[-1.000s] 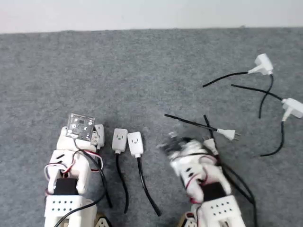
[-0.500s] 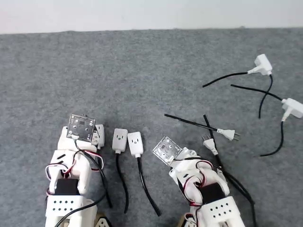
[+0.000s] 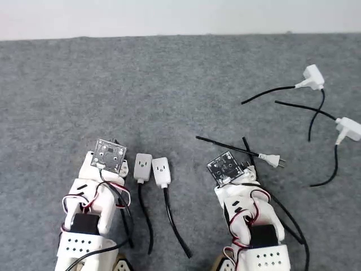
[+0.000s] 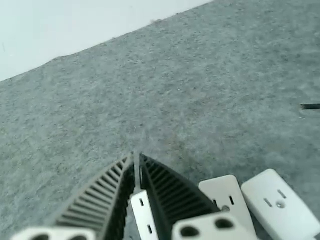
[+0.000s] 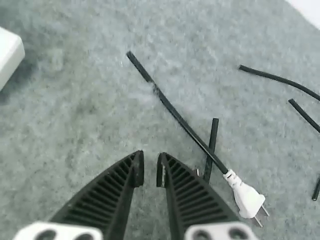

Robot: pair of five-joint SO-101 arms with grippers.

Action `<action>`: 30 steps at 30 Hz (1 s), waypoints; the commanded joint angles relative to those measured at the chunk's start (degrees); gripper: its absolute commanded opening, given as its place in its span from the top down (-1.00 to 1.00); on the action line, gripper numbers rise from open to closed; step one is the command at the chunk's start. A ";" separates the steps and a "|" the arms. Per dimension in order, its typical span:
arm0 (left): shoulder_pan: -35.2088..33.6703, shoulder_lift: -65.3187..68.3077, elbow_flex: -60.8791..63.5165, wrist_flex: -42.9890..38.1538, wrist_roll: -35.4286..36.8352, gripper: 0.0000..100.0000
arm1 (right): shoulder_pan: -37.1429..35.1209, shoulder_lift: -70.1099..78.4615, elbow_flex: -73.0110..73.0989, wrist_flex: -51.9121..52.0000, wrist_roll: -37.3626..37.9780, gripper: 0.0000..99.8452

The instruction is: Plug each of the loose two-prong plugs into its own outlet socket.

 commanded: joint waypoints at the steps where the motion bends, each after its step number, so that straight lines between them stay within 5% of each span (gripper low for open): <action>1: 1.14 -0.70 -0.92 -1.49 -0.44 0.97 | 0.75 -1.10 0.88 2.68 -0.44 0.90; 11: 1.23 -0.70 -4.26 5.36 -3.25 0.95 | 1.19 -1.45 0.18 6.11 -0.53 0.80; 18: -2.46 -0.70 -5.85 5.71 -2.55 0.45 | 2.07 -1.36 -7.38 10.42 -0.79 0.56; 24: -4.04 -0.70 -10.15 11.25 2.37 0.44 | -2.42 -0.75 -22.68 20.97 -1.93 0.56; 30: -4.22 -0.70 -11.21 12.75 3.52 0.45 | -6.11 2.07 -22.77 16.75 -2.02 0.55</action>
